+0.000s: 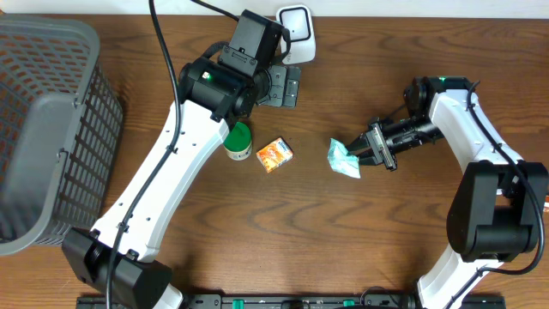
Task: Scan the item barcode
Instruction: 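Lift the wipes pack and carry it left toward the scanner, then raise the green wipes pack up toward the scanner with right gripper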
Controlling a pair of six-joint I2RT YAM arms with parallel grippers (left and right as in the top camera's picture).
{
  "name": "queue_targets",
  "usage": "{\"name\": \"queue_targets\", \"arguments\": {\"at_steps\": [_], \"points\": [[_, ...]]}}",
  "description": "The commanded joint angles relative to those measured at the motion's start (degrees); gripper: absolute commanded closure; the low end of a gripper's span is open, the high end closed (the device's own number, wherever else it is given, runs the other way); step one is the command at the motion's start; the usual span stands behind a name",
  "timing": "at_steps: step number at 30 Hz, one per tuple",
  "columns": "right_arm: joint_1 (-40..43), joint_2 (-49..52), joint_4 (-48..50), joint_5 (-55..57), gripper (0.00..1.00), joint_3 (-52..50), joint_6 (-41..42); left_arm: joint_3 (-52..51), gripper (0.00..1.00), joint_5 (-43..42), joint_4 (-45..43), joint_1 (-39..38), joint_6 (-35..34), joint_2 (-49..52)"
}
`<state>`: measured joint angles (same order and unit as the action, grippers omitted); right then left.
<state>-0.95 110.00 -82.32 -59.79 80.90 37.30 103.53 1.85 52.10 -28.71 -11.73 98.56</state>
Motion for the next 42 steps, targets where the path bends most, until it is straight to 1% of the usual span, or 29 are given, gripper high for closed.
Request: {"name": "queue_targets", "arguments": {"at_steps": [1,4,8,17,19,24,29,33,39,40,42], "points": [[0.35,-0.55,-0.17,-4.09,0.87,0.9,7.08,0.2,0.02,0.35,0.0,0.2,0.98,0.02],[0.57,-0.55,-0.11,-5.75,0.92,0.9,8.48,0.2,0.02,0.35,0.0,0.2,0.98,0.02],[1.11,-0.55,0.98,-7.08,0.93,0.9,9.42,0.2,0.02,0.35,0.0,0.2,0.98,0.02],[1.77,-0.55,1.92,-9.84,0.92,0.9,9.49,0.2,0.02,0.35,0.0,0.2,0.98,0.02],[1.77,-0.55,2.86,-9.77,0.92,0.9,11.13,0.2,0.02,0.35,0.0,0.2,0.98,0.02],[1.86,-0.52,8.35,-9.75,0.91,0.87,15.19,0.2,0.02,0.35,0.0,0.2,0.98,0.02],[2.27,-0.48,15.15,-9.79,0.94,0.9,19.06,0.2,0.02,0.33,0.0,0.2,0.98,0.02],[2.89,-0.48,16.87,-9.57,0.93,0.87,19.28,0.2,0.02,0.33,0.0,0.2,0.98,0.02],[3.58,-0.48,17.22,-7.78,0.9,0.83,19.21,0.2,0.02,0.35,0.0,0.2,0.98,0.02],[3.58,-0.48,17.2,-7.8,0.9,0.83,18.84,0.2,0.02,0.33,0.0,0.2,0.98,0.02],[3.54,-0.48,17.16,-7.82,0.94,0.81,18.78,0.2,0.02,0.33,0.0,0.2,0.98,0.02]]}}
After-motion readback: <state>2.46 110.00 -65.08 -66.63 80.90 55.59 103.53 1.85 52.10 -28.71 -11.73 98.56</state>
